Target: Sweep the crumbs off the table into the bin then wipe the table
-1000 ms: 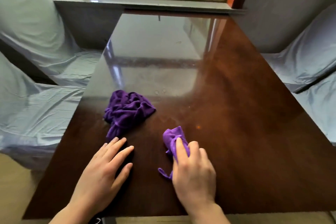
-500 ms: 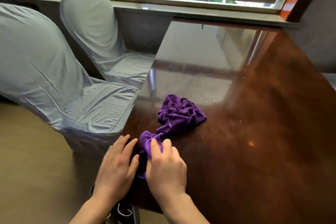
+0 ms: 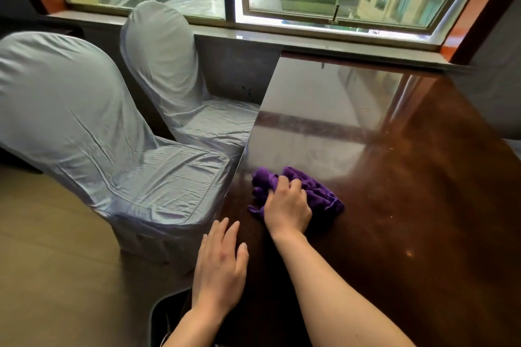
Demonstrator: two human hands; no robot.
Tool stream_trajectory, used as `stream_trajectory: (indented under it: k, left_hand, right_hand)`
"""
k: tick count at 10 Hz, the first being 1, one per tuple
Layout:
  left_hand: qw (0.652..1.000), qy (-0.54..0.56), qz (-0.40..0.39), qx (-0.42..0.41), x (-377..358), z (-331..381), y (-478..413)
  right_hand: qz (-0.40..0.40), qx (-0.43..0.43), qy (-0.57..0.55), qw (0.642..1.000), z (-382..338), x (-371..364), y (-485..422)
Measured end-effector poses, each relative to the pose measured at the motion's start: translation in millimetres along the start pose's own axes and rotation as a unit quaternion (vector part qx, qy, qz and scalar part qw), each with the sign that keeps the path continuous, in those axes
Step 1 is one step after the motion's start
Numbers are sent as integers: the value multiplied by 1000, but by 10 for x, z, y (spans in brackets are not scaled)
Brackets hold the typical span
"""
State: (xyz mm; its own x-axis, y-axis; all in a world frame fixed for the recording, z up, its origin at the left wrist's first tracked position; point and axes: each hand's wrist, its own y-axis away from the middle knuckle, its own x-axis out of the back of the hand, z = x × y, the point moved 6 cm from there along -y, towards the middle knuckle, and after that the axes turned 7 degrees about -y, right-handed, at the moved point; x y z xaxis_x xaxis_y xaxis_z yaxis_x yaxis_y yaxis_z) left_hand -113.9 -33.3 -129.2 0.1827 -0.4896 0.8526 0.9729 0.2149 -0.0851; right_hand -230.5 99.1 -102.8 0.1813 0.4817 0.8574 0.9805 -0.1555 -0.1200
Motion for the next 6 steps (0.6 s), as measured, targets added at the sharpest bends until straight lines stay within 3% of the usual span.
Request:
stream_trajectory:
  k: [3, 6]
  left_hand:
    - [1000, -12, -14, -7, 69, 80, -219]
    - [991, -134, 2, -10, 234, 306, -270]
  right_hand:
    - [-68, -4, -50, 996, 14, 19, 107]
    - [-88, 60, -82, 991, 186, 344, 358]
